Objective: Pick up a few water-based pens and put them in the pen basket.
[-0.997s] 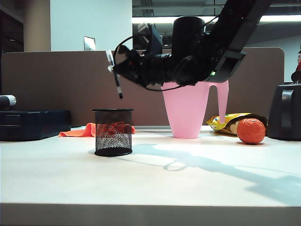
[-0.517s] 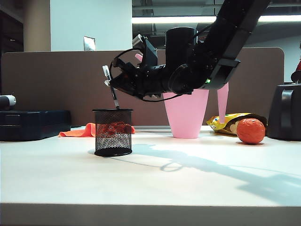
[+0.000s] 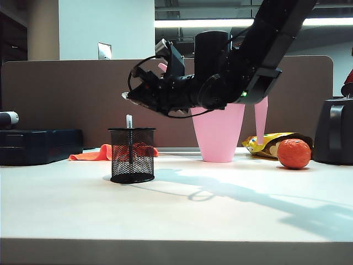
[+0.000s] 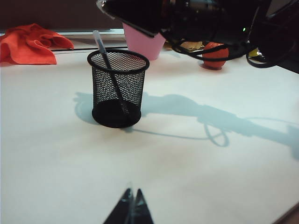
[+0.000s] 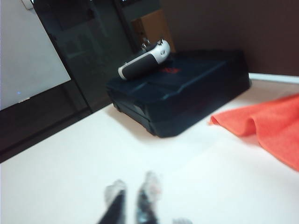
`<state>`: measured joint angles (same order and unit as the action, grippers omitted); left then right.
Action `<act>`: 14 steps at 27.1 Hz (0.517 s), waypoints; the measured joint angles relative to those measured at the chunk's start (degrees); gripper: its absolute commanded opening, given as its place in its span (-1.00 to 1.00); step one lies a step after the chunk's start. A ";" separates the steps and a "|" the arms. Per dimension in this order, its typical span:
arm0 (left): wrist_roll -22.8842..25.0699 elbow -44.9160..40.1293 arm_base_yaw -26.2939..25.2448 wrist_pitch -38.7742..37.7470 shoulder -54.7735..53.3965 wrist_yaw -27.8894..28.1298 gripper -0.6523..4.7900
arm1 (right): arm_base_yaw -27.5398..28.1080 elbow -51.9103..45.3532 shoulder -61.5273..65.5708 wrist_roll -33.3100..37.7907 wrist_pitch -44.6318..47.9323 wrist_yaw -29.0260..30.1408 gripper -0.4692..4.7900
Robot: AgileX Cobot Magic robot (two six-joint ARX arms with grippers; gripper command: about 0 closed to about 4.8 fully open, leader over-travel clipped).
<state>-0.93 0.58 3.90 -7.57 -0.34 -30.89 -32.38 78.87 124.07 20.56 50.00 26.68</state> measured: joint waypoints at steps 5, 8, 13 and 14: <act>-0.02 0.00 0.00 0.00 0.00 0.00 -0.78 | 0.09 0.02 -3.19 -0.70 0.46 0.09 -0.86; -0.02 0.00 0.00 0.00 0.00 0.00 -0.78 | 0.66 0.02 -5.09 -1.09 0.31 0.17 -0.86; -0.02 0.00 0.00 0.00 0.00 0.00 -0.78 | 2.21 0.02 -10.38 -3.04 -4.28 0.09 -0.86; 0.00 0.00 0.00 0.00 0.00 0.00 -0.78 | 2.78 0.02 -12.81 -5.51 -7.96 0.04 -0.86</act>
<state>-0.93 0.58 3.90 -7.57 -0.34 -30.89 -29.61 78.89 111.26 15.05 42.04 26.72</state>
